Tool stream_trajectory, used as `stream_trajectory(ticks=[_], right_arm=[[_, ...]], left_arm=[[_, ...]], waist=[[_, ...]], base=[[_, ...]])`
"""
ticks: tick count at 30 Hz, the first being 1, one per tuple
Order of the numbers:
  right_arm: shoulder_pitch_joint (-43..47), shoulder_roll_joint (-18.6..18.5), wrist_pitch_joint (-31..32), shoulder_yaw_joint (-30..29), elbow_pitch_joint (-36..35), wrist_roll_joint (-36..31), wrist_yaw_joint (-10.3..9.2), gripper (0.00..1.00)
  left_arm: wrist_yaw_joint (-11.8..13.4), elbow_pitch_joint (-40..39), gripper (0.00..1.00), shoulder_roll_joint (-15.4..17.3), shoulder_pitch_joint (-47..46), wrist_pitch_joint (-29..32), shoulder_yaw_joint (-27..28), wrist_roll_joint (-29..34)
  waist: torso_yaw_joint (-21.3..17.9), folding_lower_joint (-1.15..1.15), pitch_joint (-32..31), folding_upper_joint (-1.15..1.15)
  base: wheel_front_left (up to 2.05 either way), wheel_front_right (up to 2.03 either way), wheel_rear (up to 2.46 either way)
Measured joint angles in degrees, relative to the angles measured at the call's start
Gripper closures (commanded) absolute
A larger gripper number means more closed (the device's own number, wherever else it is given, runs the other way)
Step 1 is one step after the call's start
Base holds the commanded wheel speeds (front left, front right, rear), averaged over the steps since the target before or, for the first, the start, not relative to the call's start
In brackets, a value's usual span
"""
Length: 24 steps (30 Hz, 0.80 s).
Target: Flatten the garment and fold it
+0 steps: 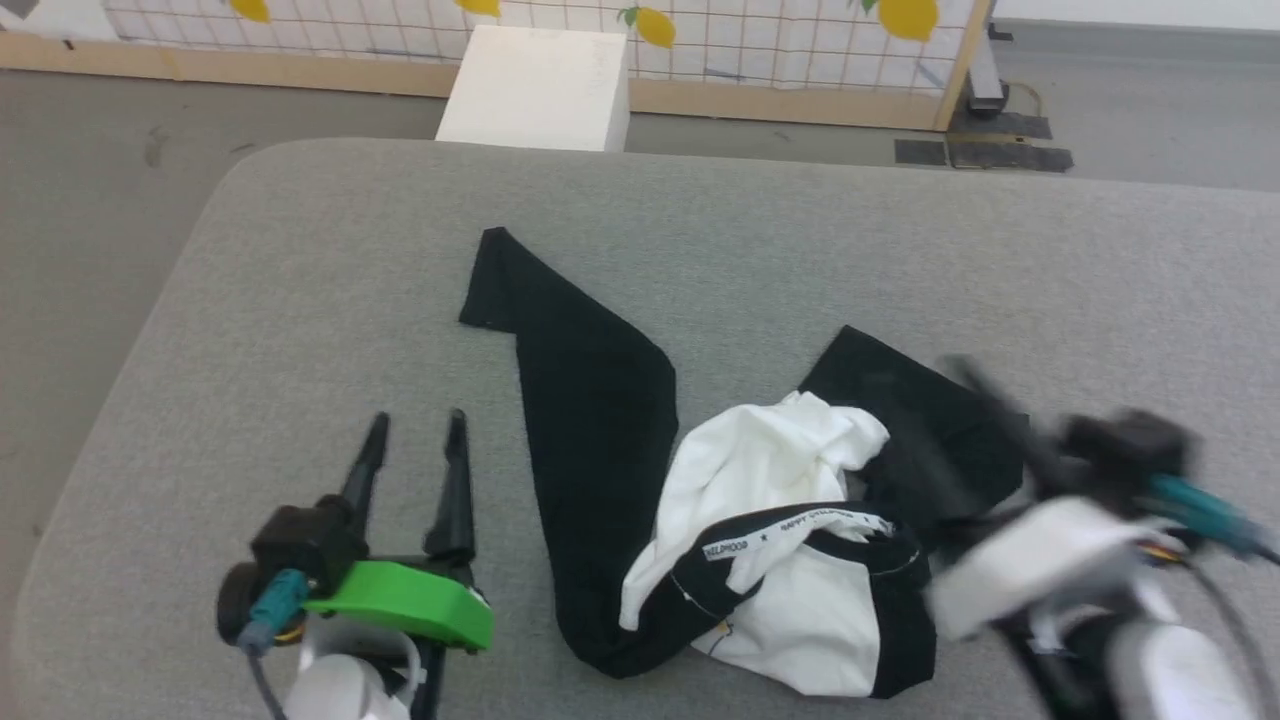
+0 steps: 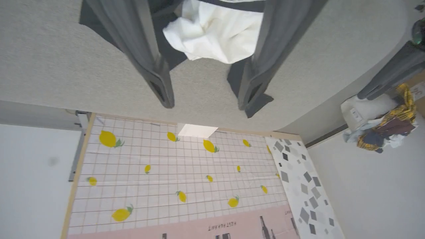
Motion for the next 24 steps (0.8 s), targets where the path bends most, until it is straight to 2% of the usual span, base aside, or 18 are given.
stream_trajectory(ticks=[4, 7, 11, 17, 18, 19, 20, 22, 24], right_arm=[[3.8, -0.1, -3.4, -8.7, 2.6, -3.3, 0.00, 0.00], [6.0, -0.1, -4.2, -11.4, 5.1, -3.3, 0.00, 0.00], [6.5, 0.0, -4.8, -11.8, 6.5, -2.6, 0.00, 0.00], [6.3, 0.0, -4.9, -10.3, 7.6, -1.3, 0.00, 0.00], [6.2, 0.0, -5.1, -10.0, 7.8, -1.1, 0.00, 0.00], [6.2, 0.0, -5.3, -9.7, 7.9, -0.9, 0.00, 0.00], [6.2, 0.0, -5.3, -9.5, 8.2, -0.8, 0.00, 0.00], [6.2, 0.0, -5.3, -9.2, 8.5, -0.6, 0.00, 0.00], [6.2, 0.0, -5.3, -9.0, 8.8, -0.5, 0.00, 0.00]], left_arm=[[-0.5, 2.8, 0.00, 0.0, 0.0, 3.5, -3.1, -0.9], [-0.7, 5.4, 0.00, 0.0, -0.1, 9.1, -5.7, -2.8], [-0.2, 9.2, 0.00, -0.1, -0.2, 19.7, -7.7, -4.1], [2.4, 11.6, 0.00, 0.1, -0.4, 36.9, -9.6, -5.7], [2.6, 11.4, 0.11, 0.2, -0.5, 38.9, -9.7, -6.0], [2.9, 11.0, 0.63, 0.6, -0.7, 41.2, -9.8, -6.3], [3.1, 10.4, 1.00, 1.1, -0.9, 42.2, -9.9, -6.1], [3.9, 9.5, 1.00, 1.7, -1.2, 42.0, -9.4, -6.0], [5.2, 9.0, 1.00, 2.1, -1.8, 38.7, -8.0, -5.7]], waist=[[-1.0, 0.00, 0.0, 0.00], [-1.8, 0.00, -0.2, 0.00], [-3.2, 0.00, -0.1, 0.00], [-5.7, 0.00, 0.5, 0.00], [-6.0, 0.00, 0.6, 0.00], [-6.4, 0.00, 0.8, 0.00], [-6.6, 0.00, 1.0, 0.00], [-7.0, 0.00, 1.4, 0.00], [-7.1, 0.00, 1.8, 0.00]], base=[[0.00, 0.00, 0.00], [0.00, 0.00, 0.00], [0.00, 0.00, 0.00], [0.00, 0.00, 0.00], [0.00, 0.00, 0.00], [0.00, 0.00, 0.00], [0.00, 0.00, 0.00], [0.00, 0.00, 0.00], [0.00, 0.00, 0.00]])
